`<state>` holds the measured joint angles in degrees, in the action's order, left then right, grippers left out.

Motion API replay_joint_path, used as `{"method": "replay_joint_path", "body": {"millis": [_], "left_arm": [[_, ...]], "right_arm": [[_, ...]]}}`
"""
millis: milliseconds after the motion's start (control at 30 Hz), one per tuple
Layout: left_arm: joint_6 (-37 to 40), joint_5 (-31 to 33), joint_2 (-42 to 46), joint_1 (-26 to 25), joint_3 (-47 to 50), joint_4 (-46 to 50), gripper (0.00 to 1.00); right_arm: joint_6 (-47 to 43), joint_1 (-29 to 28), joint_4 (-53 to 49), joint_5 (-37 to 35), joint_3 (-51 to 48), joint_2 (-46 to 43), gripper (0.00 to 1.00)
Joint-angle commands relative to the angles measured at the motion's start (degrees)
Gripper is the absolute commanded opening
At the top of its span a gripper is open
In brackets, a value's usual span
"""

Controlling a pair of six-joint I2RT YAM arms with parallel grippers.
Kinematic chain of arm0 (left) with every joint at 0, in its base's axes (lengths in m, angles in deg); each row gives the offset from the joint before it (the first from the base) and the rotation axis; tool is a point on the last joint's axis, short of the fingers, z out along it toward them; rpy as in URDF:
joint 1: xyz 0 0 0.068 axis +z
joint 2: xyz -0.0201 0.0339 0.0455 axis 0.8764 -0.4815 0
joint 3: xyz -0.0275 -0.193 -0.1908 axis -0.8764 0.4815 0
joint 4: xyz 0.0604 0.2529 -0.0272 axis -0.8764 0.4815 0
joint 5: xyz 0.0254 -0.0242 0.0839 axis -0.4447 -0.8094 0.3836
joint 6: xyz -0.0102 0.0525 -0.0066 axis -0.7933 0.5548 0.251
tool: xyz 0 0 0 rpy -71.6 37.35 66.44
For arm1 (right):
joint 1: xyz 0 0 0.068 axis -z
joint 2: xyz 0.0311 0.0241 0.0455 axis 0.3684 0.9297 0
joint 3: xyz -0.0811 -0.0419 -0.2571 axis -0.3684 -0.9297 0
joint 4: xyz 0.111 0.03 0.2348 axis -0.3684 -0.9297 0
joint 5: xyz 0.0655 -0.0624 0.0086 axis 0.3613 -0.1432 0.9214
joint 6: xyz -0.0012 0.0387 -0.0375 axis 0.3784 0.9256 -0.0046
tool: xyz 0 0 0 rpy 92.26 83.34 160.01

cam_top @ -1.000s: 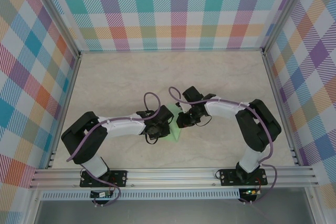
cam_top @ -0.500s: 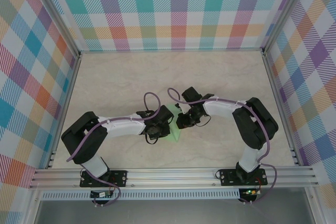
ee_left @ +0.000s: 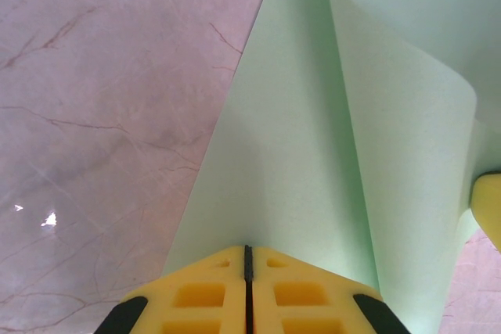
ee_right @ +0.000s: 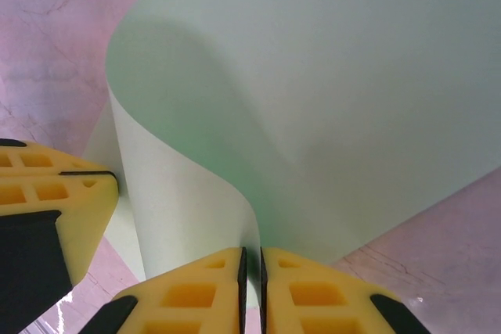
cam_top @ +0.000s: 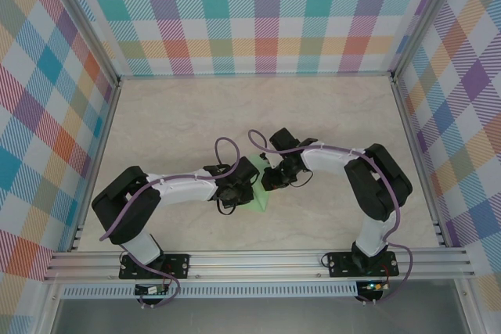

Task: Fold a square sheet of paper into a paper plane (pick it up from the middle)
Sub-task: Fold the triangle a second time at the center of the table.

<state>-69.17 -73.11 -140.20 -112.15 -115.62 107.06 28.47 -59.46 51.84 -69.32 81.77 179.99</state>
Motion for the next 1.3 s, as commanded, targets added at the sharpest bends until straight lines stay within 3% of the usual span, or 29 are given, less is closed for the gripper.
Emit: {"method": "replay_joint_path", "body": {"millis": [0, 1267], "left_arm": [[0.9, 0.2, -1.2, -0.2, -0.6, 3.2, 0.08], [0.7, 0.6, 0.3, -0.2, 0.1, 3.0, 0.08]], "right_arm": [[-1.9, 0.2, -1.4, 0.9, 1.6, 0.9, 0.15], [-1.9, 0.2, -1.5, -1.2, 0.7, 3.1, 0.15]]}}
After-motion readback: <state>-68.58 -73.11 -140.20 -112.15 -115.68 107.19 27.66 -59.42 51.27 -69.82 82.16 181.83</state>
